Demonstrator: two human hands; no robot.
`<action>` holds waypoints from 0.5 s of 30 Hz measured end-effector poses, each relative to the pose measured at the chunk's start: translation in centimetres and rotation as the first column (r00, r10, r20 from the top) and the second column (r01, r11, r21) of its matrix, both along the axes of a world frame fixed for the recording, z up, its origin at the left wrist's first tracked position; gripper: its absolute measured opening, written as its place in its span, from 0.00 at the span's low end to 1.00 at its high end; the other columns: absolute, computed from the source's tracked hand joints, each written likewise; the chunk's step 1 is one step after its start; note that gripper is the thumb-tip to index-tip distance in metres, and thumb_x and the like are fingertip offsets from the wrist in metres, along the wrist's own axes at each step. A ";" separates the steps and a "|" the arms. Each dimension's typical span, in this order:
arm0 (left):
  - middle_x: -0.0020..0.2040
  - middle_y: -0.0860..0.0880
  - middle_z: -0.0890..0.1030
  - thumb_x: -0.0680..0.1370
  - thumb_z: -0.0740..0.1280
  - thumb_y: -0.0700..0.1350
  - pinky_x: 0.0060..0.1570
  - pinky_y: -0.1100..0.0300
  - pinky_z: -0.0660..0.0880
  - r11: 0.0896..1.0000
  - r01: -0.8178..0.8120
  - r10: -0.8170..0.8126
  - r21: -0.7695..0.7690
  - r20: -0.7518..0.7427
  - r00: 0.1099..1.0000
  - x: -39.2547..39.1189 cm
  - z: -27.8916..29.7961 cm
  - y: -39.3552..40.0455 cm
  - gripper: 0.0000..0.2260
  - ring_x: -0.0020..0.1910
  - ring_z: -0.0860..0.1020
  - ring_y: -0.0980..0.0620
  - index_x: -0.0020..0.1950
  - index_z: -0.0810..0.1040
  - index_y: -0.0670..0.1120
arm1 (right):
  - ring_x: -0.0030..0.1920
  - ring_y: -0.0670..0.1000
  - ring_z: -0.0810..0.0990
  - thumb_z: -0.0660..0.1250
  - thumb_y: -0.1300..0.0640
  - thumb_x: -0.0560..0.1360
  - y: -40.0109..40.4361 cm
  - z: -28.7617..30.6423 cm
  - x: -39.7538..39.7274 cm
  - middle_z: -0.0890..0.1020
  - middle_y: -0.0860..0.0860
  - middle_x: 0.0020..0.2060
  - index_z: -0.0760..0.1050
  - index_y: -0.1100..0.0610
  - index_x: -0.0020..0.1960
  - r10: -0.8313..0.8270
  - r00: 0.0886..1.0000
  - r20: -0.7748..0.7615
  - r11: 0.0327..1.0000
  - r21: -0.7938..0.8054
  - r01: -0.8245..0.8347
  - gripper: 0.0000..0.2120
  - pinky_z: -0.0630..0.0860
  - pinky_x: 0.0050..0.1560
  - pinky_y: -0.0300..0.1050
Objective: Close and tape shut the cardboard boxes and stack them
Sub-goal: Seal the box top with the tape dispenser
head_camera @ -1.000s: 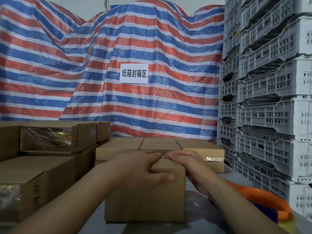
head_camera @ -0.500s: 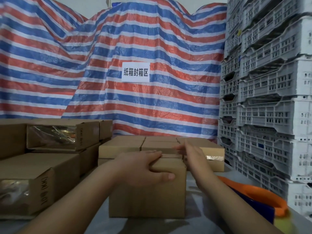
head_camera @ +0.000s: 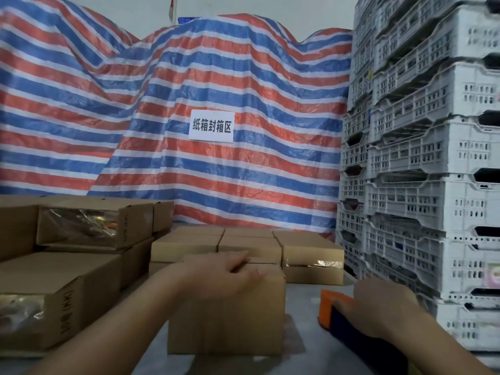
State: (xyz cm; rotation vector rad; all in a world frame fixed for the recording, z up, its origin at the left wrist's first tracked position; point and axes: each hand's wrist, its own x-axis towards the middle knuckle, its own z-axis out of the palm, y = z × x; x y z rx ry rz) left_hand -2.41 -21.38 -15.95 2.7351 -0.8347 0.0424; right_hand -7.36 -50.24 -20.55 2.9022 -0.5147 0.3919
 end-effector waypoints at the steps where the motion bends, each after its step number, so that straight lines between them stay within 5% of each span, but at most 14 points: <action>1: 0.79 0.54 0.59 0.77 0.50 0.72 0.71 0.52 0.58 1.000 -0.004 0.004 -0.004 -0.008 1.000 0.0 0.0 0.0 0.34 0.76 0.60 0.52 0.79 0.51 0.59 | 0.56 0.51 0.80 0.47 0.26 0.75 -0.2 -0.4 -0.4 0.81 0.48 0.57 0.75 0.48 0.61 -0.008 1.000 0.017 1.000 0.014 0.008 0.33 0.73 0.48 0.47; 5: 0.79 0.53 0.58 0.76 0.51 0.73 0.71 0.50 0.59 1.000 -0.022 0.022 -0.013 -0.033 0.999 0.2 0.0 0.0 0.36 0.76 0.60 0.50 0.79 0.48 0.59 | 0.43 0.45 0.75 0.52 0.26 0.75 -0.1 -1.8 -1.7 0.77 0.42 0.44 0.76 0.45 0.57 0.024 0.998 0.056 0.993 0.116 -0.030 0.28 0.70 0.41 0.41; 8: 0.78 0.54 0.59 0.74 0.51 0.74 0.71 0.51 0.59 0.998 -0.016 0.014 -0.055 -0.050 0.999 0.6 -0.1 0.1 0.38 0.75 0.61 0.51 0.79 0.49 0.58 | 0.37 0.40 0.71 0.55 0.27 0.75 -0.3 -2.1 -2.2 0.71 0.41 0.36 0.71 0.46 0.44 0.037 0.994 0.104 0.985 0.163 -0.054 0.23 0.65 0.33 0.36; 10: 0.78 0.55 0.60 0.73 0.52 0.75 0.72 0.51 0.58 0.984 -0.002 -0.017 -0.178 -0.104 0.994 0.8 0.1 0.7 0.38 0.75 0.61 0.52 0.79 0.52 0.59 | 0.37 0.40 0.72 0.55 0.27 0.75 -0.4 -2.3 -2.4 0.72 0.41 0.37 0.70 0.46 0.42 0.036 0.993 0.113 0.979 0.198 -0.058 0.22 0.65 0.33 0.36; 12: 0.76 0.57 0.63 0.73 0.53 0.75 0.72 0.52 0.58 0.946 -0.001 -0.040 -0.325 -0.119 0.992 1.2 0.4 1.5 0.34 0.73 0.64 0.53 0.76 0.59 0.63 | 0.39 0.40 0.74 0.57 0.29 0.75 -0.3 -2.9 -2.7 0.75 0.41 0.38 0.73 0.38 0.51 0.058 0.984 0.171 0.955 0.277 -0.104 0.16 0.68 0.36 0.34; 13: 0.73 0.58 0.67 0.72 0.53 0.75 0.72 0.51 0.60 0.918 -0.009 -0.042 -0.398 -0.120 0.992 1.5 0.5 2.0 0.32 0.70 0.67 0.54 0.74 0.63 0.64 | 0.37 0.39 0.76 0.57 0.29 0.75 -0.1 -3.4 -2.9 0.77 0.41 0.36 0.72 0.33 0.48 0.072 0.969 0.235 0.951 0.276 -0.138 0.12 0.69 0.36 0.34; 15: 0.67 0.57 0.74 0.72 0.55 0.75 0.69 0.49 0.65 0.853 -0.045 -0.036 -0.519 -0.146 0.989 2.1 0.6 2.6 0.29 0.64 0.72 0.56 0.68 0.70 0.65 | 0.32 0.39 0.77 0.53 0.25 0.72 0.2 -4.2 -3.1 0.78 0.42 0.30 0.71 0.38 0.36 0.049 0.947 0.317 0.974 0.194 -0.115 0.20 0.70 0.32 0.37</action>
